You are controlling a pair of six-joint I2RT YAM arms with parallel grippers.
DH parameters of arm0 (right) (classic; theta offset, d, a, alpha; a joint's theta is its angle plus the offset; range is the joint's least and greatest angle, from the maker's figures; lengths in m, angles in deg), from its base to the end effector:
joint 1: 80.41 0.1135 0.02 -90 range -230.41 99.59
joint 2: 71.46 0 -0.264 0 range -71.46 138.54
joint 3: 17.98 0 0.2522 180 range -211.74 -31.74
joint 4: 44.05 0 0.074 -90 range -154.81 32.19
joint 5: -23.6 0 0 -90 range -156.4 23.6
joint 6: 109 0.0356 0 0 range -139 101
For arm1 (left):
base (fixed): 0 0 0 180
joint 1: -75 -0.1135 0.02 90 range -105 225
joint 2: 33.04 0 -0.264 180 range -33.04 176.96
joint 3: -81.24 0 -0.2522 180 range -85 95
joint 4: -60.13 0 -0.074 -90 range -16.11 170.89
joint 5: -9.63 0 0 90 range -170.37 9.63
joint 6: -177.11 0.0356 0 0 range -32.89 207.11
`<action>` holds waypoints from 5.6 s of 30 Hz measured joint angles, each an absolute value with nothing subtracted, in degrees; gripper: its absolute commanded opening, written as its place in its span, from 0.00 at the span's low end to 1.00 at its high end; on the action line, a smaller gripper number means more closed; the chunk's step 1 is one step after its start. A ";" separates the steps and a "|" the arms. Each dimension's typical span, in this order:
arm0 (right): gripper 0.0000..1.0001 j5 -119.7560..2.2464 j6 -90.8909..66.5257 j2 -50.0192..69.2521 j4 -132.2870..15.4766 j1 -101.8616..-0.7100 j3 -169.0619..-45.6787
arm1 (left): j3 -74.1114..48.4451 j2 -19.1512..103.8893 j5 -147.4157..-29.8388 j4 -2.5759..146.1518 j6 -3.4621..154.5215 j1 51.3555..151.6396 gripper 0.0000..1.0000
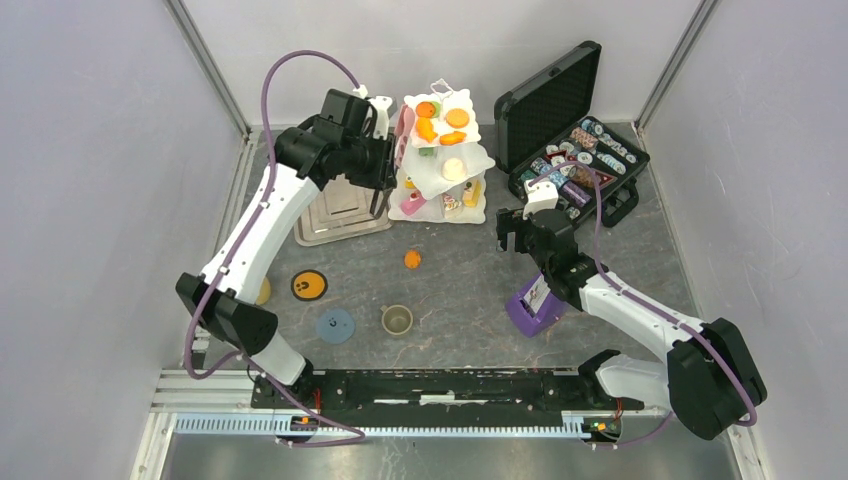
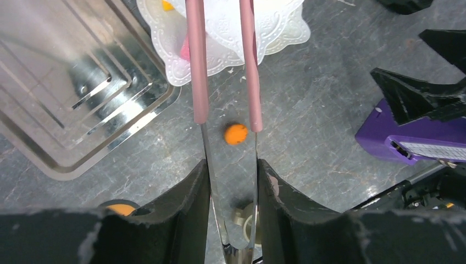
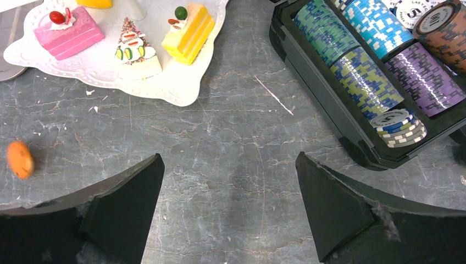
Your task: Serve the afternoon tea
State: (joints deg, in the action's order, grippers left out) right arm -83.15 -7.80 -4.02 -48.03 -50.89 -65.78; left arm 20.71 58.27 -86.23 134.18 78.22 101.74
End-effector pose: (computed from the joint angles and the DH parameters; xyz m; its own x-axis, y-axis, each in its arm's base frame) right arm 0.2272 0.1169 0.2292 -0.3890 -0.0065 -0.9212 -0.1697 0.9834 0.0647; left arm 0.2882 -0.1493 0.4179 -0.7125 0.1868 -0.6763 0.4058 0.8961 -0.1800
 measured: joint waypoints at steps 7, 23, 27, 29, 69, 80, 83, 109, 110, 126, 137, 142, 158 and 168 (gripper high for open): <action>0.98 -83.19 -7.90 -4.05 -48.03 -50.89 -65.78 | 17.32 57.35 -84.33 134.69 78.18 101.74 0.26; 0.98 -83.15 -7.90 -4.29 -48.03 -50.89 -65.78 | -6.44 51.10 -91.02 148.26 77.79 108.73 0.34; 0.98 -83.13 -7.90 -4.29 -48.03 -50.89 -65.78 | -6.20 53.18 -90.32 150.12 77.09 115.09 0.35; 0.98 -83.11 -7.90 -4.29 -48.03 -50.89 -65.78 | -6.00 55.45 -89.45 150.55 76.91 116.32 0.38; 0.98 -83.11 -7.88 -4.42 -48.03 -50.89 -65.78 | -1.24 67.49 -81.82 149.96 76.98 116.97 0.53; 0.98 -83.13 -7.88 -4.40 -48.03 -50.89 -65.78 | -0.60 68.46 -81.86 149.62 77.37 116.97 0.51; 0.98 -83.13 -7.88 -4.40 -48.03 -50.89 -65.78 | -0.56 68.83 -81.89 149.05 77.37 116.97 0.49; 0.98 -83.13 -7.88 -4.40 -48.03 -50.89 -65.78 | 10.46 67.06 -73.19 152.46 77.35 116.97 0.22; 0.98 -83.13 -7.88 -4.40 -48.03 -50.89 -65.78 | 12.62 66.93 -72.55 153.37 77.35 116.97 0.22; 0.98 -83.15 -7.90 -4.40 -48.42 -50.89 -65.78 | 52.93 68.96 -66.06 153.53 77.39 116.95 0.22; 0.98 -83.13 -7.90 -4.37 -48.44 -50.89 -65.78 | 21.19 56.41 -65.19 142.23 76.43 108.56 0.23; 0.98 -83.11 -7.88 -4.31 -48.44 -50.89 -65.78 | 8.27 43.78 -65.60 133.90 75.60 97.43 0.22; 0.98 -82.86 -7.86 -4.20 -48.42 -50.89 -65.78 | 15.31 63.60 -73.58 122.51 72.85 79.01 0.25; 0.98 -82.86 -7.88 -3.46 -48.42 -50.89 -65.78 | 48.12 98.68 -77.03 131.17 73.04 74.18 0.26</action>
